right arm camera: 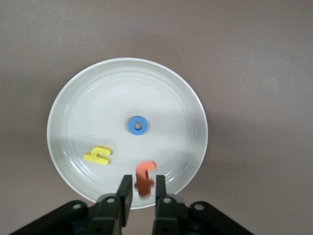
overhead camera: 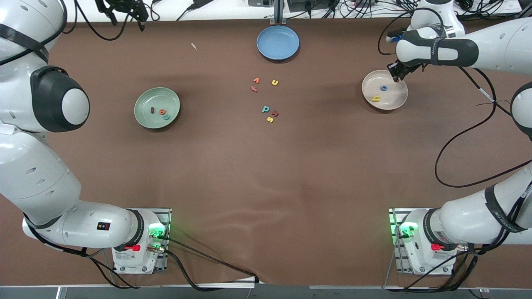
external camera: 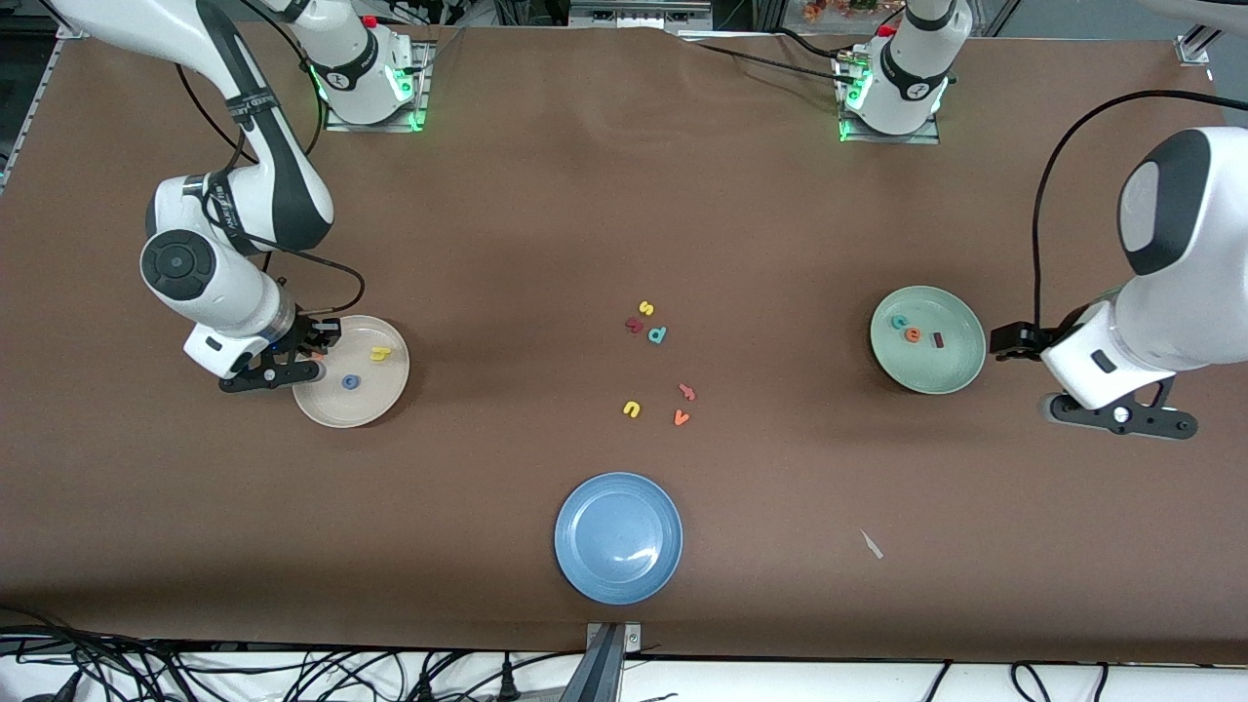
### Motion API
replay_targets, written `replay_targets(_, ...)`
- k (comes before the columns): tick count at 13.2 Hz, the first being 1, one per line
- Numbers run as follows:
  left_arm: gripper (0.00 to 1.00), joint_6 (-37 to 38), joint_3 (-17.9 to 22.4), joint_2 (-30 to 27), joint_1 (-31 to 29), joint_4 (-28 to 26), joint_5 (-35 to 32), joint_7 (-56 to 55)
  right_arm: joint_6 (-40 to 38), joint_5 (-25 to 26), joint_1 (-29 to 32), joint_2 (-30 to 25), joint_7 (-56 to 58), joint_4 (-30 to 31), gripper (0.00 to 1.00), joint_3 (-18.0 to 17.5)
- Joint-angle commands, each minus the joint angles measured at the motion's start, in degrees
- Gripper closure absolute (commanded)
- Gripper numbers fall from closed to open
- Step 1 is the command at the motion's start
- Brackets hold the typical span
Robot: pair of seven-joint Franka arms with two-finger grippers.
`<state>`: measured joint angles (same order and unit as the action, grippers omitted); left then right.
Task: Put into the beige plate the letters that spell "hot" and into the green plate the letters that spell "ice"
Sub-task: 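Carry the orange letter to the beige plate with the right gripper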
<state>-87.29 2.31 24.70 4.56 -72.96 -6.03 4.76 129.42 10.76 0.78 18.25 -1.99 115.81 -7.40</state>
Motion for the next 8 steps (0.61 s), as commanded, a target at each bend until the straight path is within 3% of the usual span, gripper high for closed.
replay_targets(1,0.00,0.98,0.15,-0.88,-2.98,0.10,1.29,1.84,0.22,-3.45,0.81,-0.49,0.85,-0.06,0.17,0.54)
replay_targets(2,0.00,0.98,-0.03,-0.97,-2.89,0.10,1.46,1.84,0.22,-4.42,0.81,-0.40,0.94,-0.15,0.01,1.41)
replay_targets(6,0.00,0.98,-0.56,-1.05,-2.27,0.72,1.46,1.48,-1.61,-5.57,0.81,-2.85,1.20,-0.85,0.00,2.21)
replay_targets(8,0.00,0.98,-0.38,-1.23,-2.27,1.07,1.64,1.57,-7.91,-8.80,0.81,-5.40,0.85,-3.21,0.00,2.21)
